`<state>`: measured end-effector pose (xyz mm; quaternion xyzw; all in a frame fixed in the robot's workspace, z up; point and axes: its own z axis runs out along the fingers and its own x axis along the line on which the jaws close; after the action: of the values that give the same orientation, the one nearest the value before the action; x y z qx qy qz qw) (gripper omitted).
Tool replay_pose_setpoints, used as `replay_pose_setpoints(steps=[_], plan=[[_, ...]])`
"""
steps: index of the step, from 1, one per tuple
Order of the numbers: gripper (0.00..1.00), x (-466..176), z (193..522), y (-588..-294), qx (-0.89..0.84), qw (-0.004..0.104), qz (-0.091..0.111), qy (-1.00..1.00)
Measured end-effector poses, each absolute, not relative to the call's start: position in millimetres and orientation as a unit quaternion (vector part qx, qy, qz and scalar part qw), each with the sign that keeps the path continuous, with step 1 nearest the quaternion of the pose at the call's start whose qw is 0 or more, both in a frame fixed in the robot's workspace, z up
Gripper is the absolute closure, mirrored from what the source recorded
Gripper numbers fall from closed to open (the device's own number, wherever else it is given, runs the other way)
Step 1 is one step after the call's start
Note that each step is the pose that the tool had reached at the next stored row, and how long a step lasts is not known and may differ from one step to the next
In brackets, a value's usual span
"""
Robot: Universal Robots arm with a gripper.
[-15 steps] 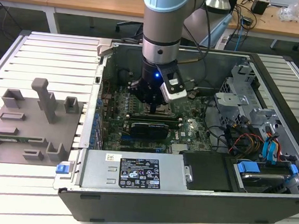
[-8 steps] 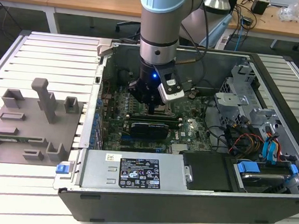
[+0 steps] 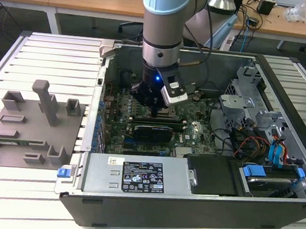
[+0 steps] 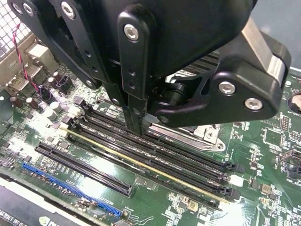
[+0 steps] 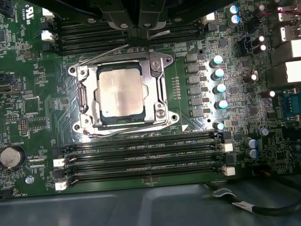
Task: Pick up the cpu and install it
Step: 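Install the second cpu locking lever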
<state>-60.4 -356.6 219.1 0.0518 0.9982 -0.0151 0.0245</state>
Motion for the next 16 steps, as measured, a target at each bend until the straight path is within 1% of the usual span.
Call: replay_pose_setpoints(steps=[13, 16], plan=[[0.89, -74.9, 211.1, -356.7, 0.052, 0.027, -0.014, 0.998], [0.89, -77.7, 209.0, -359.6, 0.052, 0.029, -0.004, 0.998]])
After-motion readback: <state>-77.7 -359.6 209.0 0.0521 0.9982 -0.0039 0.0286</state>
